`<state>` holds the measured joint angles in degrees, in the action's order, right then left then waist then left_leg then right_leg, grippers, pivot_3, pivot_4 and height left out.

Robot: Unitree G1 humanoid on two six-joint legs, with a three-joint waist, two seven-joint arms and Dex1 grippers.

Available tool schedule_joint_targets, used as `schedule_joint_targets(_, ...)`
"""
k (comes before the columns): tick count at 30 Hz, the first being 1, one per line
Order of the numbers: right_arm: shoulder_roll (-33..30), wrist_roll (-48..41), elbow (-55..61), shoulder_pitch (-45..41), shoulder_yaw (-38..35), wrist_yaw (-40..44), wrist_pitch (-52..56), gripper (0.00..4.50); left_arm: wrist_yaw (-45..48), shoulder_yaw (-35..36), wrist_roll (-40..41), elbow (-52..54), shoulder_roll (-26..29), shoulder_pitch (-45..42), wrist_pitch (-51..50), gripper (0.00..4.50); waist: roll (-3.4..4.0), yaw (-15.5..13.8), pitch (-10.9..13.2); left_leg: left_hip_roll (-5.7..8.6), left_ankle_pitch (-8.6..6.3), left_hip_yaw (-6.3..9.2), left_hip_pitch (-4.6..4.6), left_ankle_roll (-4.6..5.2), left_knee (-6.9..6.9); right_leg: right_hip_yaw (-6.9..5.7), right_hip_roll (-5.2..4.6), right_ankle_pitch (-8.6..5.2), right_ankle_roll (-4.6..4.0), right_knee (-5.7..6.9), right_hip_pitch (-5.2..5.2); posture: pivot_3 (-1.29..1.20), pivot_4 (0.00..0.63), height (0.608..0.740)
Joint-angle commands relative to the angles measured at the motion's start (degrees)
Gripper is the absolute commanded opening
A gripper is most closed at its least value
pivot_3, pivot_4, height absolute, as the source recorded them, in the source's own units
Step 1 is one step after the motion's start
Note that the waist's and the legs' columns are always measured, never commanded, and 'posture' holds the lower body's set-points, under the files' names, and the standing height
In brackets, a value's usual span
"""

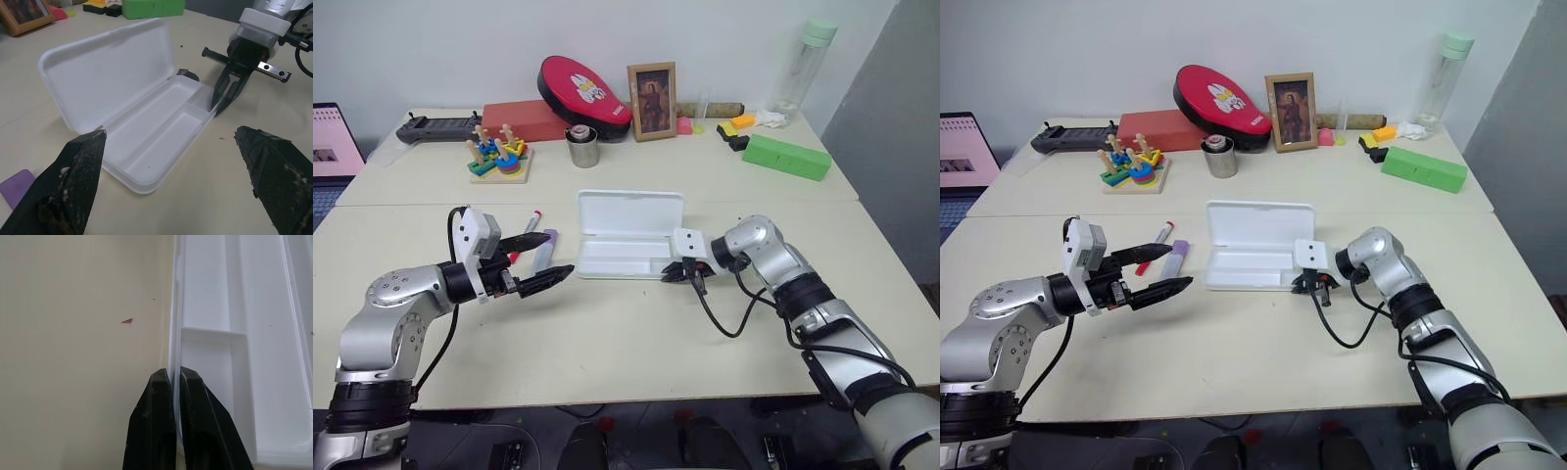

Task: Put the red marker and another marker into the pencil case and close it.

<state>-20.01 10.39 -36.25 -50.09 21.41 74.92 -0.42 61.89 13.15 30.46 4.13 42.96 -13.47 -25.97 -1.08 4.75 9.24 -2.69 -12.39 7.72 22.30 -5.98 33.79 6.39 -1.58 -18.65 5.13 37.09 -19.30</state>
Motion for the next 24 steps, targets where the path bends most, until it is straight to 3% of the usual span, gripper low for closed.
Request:
schedule_joint_targets(1,-0.18,-0.88,2.89,-0.16,-0.15,-0.54,0.60,0.05,-0.22,1.35,1.26,2.25,1.16,-0.23,-0.32,4.50,-0.01,-0.01,-0.01,0.00,0.00,0.00,0.00,0.00,0.00,0.00,0.00,0.00,0.00,0.00,0.00,0.00,0.150,0.740)
schedule_joint_targets(4,0.09,-1.14,3.09,-0.20,-0.13,-0.94,0.63,0.05,-0.30,1.29,1.32,2.43,1.25,-0.35,-0.54,4.50,-0.02,-0.04,-0.01,0.00,0.00,0.00,0.00,0.00,0.00,0.00,0.00,0.00,0.00,-0.02,0.00,0.00,0.150,0.740)
schedule_joint_targets(6,0.23,-1.31,3.03,-0.46,-0.31,-1.26,0.66,0.56,-0.34,1.36,1.41,2.57,1.33,-0.27,-0.71,4.50,-0.02,-0.04,-0.01,0.00,0.00,0.00,0.00,0.00,-0.01,0.00,0.00,0.00,0.00,-0.03,0.00,0.00,0.150,0.740)
schedule_joint_targets(7,0.23,-1.47,3.14,-0.58,-0.40,-1.28,0.78,0.61,-0.38,1.43,1.44,2.68,1.35,-0.15,-0.80,4.50,-0.02,-0.04,-0.01,0.00,0.00,0.00,0.00,0.00,-0.01,0.00,0.00,0.00,0.00,-0.03,0.00,0.00,0.150,0.740)
schedule_joint_targets(12,-0.39,-3.61,5.73,-0.82,-1.32,-0.05,2.66,1.77,-1.35,1.82,2.08,3.67,1.12,0.69,-2.37,4.50,-0.01,-0.04,-0.01,0.00,0.00,-0.01,0.00,0.00,-0.01,0.00,0.00,0.00,0.00,-0.04,0.00,0.00,0.150,0.740)
schedule_joint_targets(18,-2.19,-11.23,18.82,0.21,-4.27,3.46,12.95,3.19,-5.89,4.10,3.14,2.91,0.35,1.56,-5.62,4.50,0.00,-0.09,0.00,0.00,0.00,0.01,0.02,0.00,-0.01,0.00,0.00,0.00,0.00,-0.03,0.00,0.00,0.150,0.740)
schedule_joint_targets(24,-4.88,-20.82,34.34,2.19,-9.13,3.05,27.07,4.46,-21.78,3.56,-4.83,-5.31,-2.46,-3.49,-6.58,4.50,-0.01,-0.69,0.00,0.00,0.00,0.08,0.02,0.00,0.00,-0.05,-0.01,0.00,0.00,-0.03,0.01,0.00,0.150,0.740)
